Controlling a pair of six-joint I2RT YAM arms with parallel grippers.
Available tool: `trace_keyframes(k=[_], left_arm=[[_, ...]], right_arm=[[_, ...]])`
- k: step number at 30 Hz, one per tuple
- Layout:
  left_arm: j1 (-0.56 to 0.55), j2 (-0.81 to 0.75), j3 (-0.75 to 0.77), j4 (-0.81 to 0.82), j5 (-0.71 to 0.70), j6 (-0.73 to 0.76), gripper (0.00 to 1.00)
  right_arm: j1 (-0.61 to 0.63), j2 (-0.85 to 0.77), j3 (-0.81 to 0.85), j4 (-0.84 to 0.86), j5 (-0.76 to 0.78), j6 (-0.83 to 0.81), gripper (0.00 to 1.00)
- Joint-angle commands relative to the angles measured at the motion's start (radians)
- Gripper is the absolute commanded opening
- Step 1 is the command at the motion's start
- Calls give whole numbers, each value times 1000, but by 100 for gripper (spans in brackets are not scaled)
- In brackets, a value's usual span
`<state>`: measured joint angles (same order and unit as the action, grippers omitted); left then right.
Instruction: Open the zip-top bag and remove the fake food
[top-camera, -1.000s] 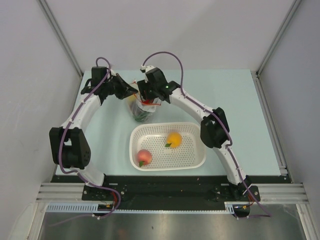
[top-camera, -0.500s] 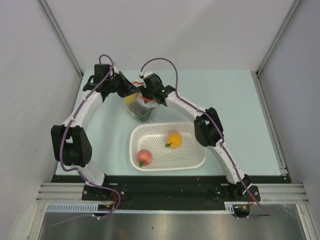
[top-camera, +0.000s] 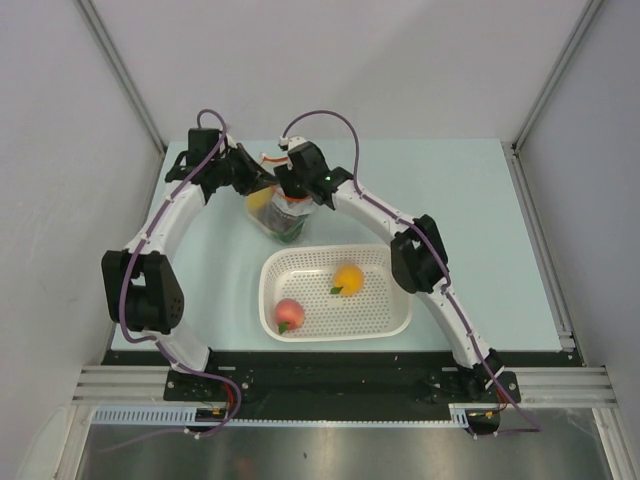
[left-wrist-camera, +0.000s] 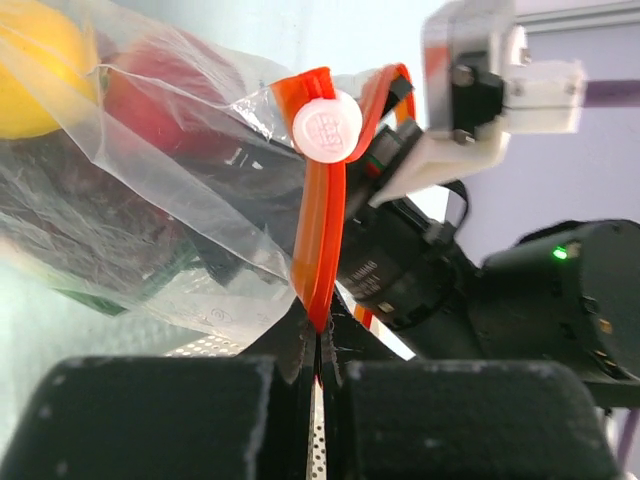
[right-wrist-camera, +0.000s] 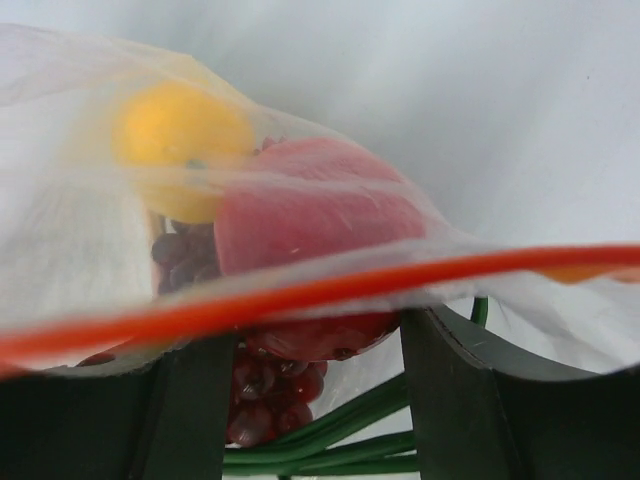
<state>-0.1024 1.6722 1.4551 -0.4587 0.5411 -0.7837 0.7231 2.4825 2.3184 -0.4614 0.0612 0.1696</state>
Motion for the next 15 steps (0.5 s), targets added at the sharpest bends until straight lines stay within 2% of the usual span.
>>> trace_keyframes(k=[1, 10, 15], left_arm=[[1, -25, 16, 6, -30, 38, 0], [20, -25, 31, -18, -67, 81, 0], [21, -26, 28, -15, -75, 89, 0]], right_arm=[[-8, -141, 30, -34, -43, 44, 17], [-36, -223, 36, -202, -231, 169, 17], [-65, -270, 29, -301, -398, 224, 17]])
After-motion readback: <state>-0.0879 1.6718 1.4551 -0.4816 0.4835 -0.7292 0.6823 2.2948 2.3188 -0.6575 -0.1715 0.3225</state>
